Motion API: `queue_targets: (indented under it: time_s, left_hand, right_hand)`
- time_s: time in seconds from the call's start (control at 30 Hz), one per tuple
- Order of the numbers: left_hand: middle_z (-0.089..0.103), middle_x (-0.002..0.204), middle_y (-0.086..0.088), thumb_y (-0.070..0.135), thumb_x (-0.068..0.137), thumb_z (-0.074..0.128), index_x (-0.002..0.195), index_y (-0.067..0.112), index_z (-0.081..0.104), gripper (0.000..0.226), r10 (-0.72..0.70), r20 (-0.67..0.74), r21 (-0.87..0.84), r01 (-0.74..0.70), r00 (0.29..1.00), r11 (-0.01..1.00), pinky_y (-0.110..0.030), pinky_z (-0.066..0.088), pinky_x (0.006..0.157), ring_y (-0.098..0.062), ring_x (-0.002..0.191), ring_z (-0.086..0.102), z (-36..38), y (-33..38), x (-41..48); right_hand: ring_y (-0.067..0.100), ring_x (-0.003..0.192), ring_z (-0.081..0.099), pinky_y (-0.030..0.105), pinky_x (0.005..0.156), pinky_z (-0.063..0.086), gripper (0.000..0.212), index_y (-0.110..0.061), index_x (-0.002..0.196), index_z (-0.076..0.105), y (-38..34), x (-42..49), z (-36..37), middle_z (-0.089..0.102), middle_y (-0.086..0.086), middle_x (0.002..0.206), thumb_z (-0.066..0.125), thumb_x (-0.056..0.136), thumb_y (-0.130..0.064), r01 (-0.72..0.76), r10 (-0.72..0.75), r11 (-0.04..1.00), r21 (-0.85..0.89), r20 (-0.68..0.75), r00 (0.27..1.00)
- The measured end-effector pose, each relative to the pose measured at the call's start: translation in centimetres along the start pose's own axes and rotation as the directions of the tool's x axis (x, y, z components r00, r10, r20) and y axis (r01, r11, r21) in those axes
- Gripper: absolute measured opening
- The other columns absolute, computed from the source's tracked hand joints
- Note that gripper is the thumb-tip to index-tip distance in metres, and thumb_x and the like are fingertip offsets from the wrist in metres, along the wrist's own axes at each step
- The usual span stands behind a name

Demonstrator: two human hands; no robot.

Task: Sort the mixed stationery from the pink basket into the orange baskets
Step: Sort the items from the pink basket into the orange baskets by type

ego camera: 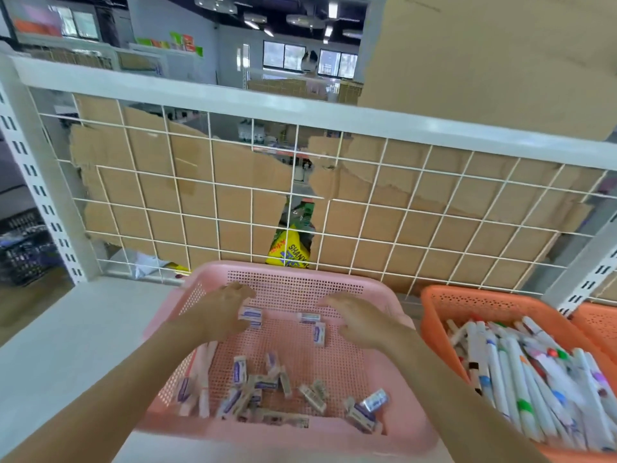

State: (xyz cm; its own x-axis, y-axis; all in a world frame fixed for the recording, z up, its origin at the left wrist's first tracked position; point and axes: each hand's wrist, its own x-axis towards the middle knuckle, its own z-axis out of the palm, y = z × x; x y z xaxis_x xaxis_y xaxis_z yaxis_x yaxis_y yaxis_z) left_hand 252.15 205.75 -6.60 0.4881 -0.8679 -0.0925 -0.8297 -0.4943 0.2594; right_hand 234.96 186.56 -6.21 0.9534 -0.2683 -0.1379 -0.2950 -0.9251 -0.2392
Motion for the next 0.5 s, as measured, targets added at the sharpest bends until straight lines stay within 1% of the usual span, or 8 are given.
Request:
queue_targets:
  time_s: [0.07, 0.1, 0.13, 0.23, 0.3, 0.4, 0.43, 0.5]
  left_hand:
    - [0.034, 0.146, -0.002, 0.028, 0.089, 0.061, 0.140, 0.018, 0.036, 0.058, 0.016, 0.079, 0.017, -0.018, 0.997, 1.000, -0.026, 0.035, 0.103, -0.018, 0.128, 0.041, 0.2, -0.4, 1.1]
    - [0.036, 0.144, -0.003, 0.028, 0.088, 0.061, 0.138, 0.016, 0.037, 0.057, 0.024, 0.105, 0.033, -0.027, 0.994, 0.999, -0.024, 0.035, 0.100, -0.018, 0.127, 0.041, 0.4, -0.5, 1.5]
    - [0.038, 0.142, -0.005, 0.027, 0.088, 0.062, 0.137, 0.014, 0.038, 0.056, 0.032, 0.117, 0.054, -0.039, 0.993, 0.998, -0.023, 0.035, 0.099, -0.019, 0.126, 0.041, 0.6, -0.6, 1.9]
    - [0.043, 0.136, -0.006, 0.028, 0.085, 0.063, 0.132, 0.013, 0.044, 0.052, 0.050, 0.126, 0.121, -0.065, 0.991, 0.991, -0.026, 0.034, 0.101, -0.020, 0.125, 0.042, 1.3, -0.8, 2.6]
    - [0.044, 0.133, -0.005, 0.029, 0.084, 0.065, 0.129, 0.013, 0.046, 0.051, 0.056, 0.118, 0.133, -0.071, 0.991, 0.989, -0.028, 0.037, 0.099, -0.020, 0.121, 0.045, 1.9, -1.1, 2.9]
    - [0.044, 0.131, -0.005, 0.034, 0.084, 0.066, 0.125, 0.013, 0.046, 0.051, 0.057, 0.096, 0.139, -0.070, 0.994, 0.988, -0.032, 0.039, 0.099, -0.021, 0.118, 0.047, 2.5, -1.1, 3.2]
    - [0.044, 0.131, -0.006, 0.037, 0.084, 0.065, 0.125, 0.012, 0.045, 0.052, 0.051, 0.091, 0.148, -0.065, 0.995, 0.987, -0.032, 0.039, 0.099, -0.022, 0.118, 0.046, 2.7, -1.0, 3.2]
    - [0.043, 0.132, -0.008, 0.040, 0.086, 0.062, 0.125, 0.009, 0.044, 0.053, 0.044, 0.084, 0.159, -0.057, 0.995, 0.986, -0.032, 0.038, 0.098, -0.023, 0.118, 0.047, 3.0, -0.9, 3.3]
  right_hand:
    - [0.026, 0.121, 0.047, 0.035, 0.096, 0.040, 0.047, -0.011, 0.128, 0.054, -0.7, 1.2, 0.0, 0.052, 0.009, 0.131, 0.053, 0.082, 0.003, 0.022, -0.018, 0.998, -0.058, 0.080, 0.997]
    - [0.028, 0.116, 0.050, 0.035, 0.092, 0.041, 0.041, -0.008, 0.122, 0.057, -1.0, 1.7, 0.2, 0.055, 0.012, 0.125, 0.058, 0.082, -0.002, 0.031, -0.021, 0.995, -0.095, 0.107, 0.994]
    - [0.028, 0.113, 0.050, 0.033, 0.089, 0.041, 0.041, -0.007, 0.120, 0.057, -1.3, 2.2, 0.4, 0.056, 0.012, 0.122, 0.064, 0.080, -0.007, 0.039, -0.023, 0.991, -0.128, 0.126, 0.992]
    - [0.024, 0.114, 0.046, 0.028, 0.086, 0.037, 0.061, -0.013, 0.125, 0.052, -1.3, 3.3, 1.4, 0.051, 0.007, 0.124, 0.078, 0.070, -0.014, 0.019, -0.004, 0.994, -0.110, 0.131, 0.991]
    - [0.022, 0.113, 0.046, 0.028, 0.083, 0.036, 0.062, -0.015, 0.123, 0.052, -1.3, 3.5, 1.6, 0.050, 0.005, 0.122, 0.080, 0.069, -0.020, 0.016, -0.008, 0.997, -0.069, 0.113, 0.994]
    - [0.021, 0.108, 0.047, 0.029, 0.074, 0.033, 0.056, -0.015, 0.119, 0.052, -1.1, 3.5, 1.9, 0.050, 0.004, 0.118, 0.077, 0.072, -0.033, 0.001, 0.003, 0.999, -0.052, 0.080, 0.997]
    - [0.021, 0.107, 0.048, 0.029, 0.073, 0.033, 0.054, -0.015, 0.116, 0.052, -1.0, 3.5, 2.1, 0.051, 0.003, 0.116, 0.075, 0.074, -0.039, -0.009, 0.013, 0.998, -0.062, 0.067, 0.998]
    - [0.021, 0.107, 0.050, 0.032, 0.078, 0.038, 0.050, -0.016, 0.112, 0.055, -1.0, 3.6, 2.5, 0.054, 0.003, 0.115, 0.071, 0.076, -0.046, -0.021, 0.026, 0.996, -0.092, 0.053, 0.998]
